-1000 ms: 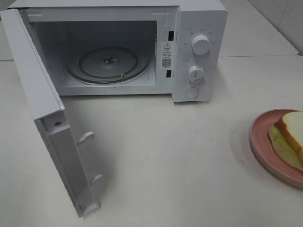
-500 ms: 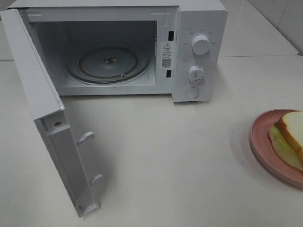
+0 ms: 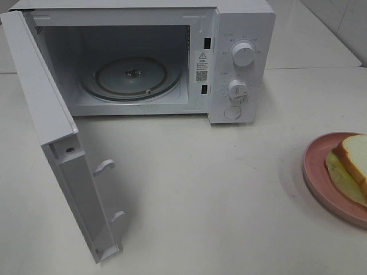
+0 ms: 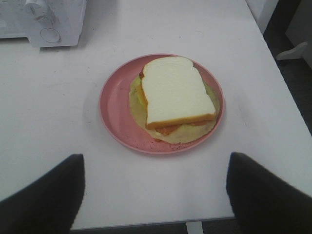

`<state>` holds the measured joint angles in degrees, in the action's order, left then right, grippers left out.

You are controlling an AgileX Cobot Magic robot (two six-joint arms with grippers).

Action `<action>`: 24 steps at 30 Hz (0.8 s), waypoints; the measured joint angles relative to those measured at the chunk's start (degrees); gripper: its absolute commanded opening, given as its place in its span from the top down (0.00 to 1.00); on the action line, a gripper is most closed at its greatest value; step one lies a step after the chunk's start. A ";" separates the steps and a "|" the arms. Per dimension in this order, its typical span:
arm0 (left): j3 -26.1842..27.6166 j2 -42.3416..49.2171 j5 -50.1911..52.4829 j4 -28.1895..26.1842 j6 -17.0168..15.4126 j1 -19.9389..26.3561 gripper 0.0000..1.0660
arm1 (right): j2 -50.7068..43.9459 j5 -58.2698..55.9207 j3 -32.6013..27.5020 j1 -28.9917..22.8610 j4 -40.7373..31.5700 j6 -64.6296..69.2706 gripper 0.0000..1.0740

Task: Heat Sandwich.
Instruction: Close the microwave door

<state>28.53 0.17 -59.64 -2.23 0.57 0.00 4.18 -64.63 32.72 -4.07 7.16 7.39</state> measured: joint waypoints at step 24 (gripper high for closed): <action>0.00 0.00 0.00 0.00 0.00 0.00 0.09 | -4.41 4.47 -3.55 2.35 -0.40 -0.11 0.29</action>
<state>28.53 0.17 -59.64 -2.23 0.57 0.00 -0.23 -60.16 29.16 -1.72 6.76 7.28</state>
